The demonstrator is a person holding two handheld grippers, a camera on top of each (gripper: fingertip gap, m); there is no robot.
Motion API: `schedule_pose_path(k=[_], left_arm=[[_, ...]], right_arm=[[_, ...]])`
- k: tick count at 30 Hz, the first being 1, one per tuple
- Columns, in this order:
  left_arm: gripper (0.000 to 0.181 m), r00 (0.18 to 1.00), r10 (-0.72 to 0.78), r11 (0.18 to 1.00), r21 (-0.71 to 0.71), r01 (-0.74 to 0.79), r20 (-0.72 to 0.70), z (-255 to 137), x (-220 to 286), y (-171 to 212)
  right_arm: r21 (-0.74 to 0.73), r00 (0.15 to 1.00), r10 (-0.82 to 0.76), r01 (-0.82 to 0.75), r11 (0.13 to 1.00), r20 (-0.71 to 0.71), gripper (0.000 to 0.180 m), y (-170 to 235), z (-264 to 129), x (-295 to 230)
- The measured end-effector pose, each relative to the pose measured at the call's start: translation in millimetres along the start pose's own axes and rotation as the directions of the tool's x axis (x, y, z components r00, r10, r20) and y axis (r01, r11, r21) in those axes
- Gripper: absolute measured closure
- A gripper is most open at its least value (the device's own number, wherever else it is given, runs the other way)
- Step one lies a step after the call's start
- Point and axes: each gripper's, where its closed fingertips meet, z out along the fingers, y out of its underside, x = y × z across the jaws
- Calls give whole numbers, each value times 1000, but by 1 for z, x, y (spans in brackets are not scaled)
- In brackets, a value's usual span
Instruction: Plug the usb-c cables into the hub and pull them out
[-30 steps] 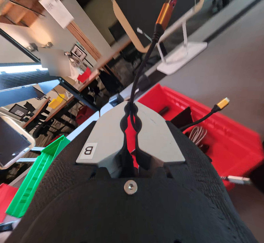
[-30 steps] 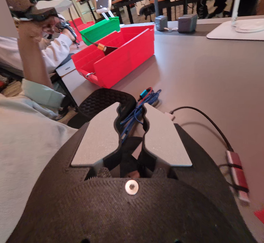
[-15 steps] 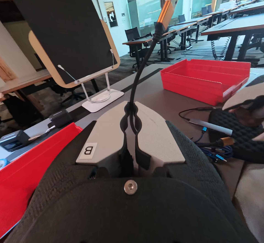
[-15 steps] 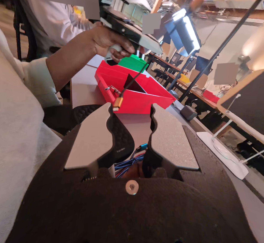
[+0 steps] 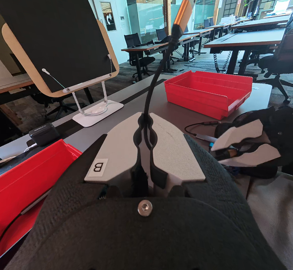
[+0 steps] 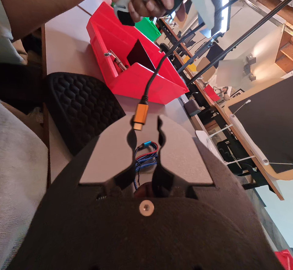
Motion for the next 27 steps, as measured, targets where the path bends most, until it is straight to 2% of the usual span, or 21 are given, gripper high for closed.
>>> schedule_pose_path(k=[1,2,9,12,13,15,16,17,19,23,27], left_arm=[[176,1000,-1,1000,-1,1,3,0,-1,1],[177,1000,-1,1000,-3,1,8,0,-2,1],[176,999,41,998,-48,-40,9,7,1,13],[169,997,64,994,-83,-68,-49,16,14,23],[167,995,71,992,-100,-78,-71,20,19,28],[162,989,91,987,-123,-106,-118,26,30,37],[163,988,85,987,-126,-102,-130,29,34,40],[175,988,69,988,-126,-87,-136,32,36,43],[177,990,41,989,-137,-60,-138,37,37,49],[162,992,88,978,-180,-103,-89,41,32,59],[158,981,183,961,-198,-193,-69,37,32,63]], right_arm=[[-1,1000,-8,8,1000,-5,168,0,1,0],[5,1000,-11,11,1000,-8,169,-1,1,-1],[18,997,74,-75,997,30,171,-3,-4,0],[46,989,139,-142,989,54,171,-7,-9,2],[61,984,165,-169,984,60,180,-8,-12,3],[82,973,221,-227,970,72,180,-10,-16,5],[84,967,243,-249,965,77,180,-9,-18,7],[86,963,258,-265,961,76,180,-7,-19,8],[76,959,274,-278,957,67,180,-1,-20,11],[26,954,296,-298,954,49,180,15,-17,13],[-27,950,310,-309,951,29,180,26,-14,14]])
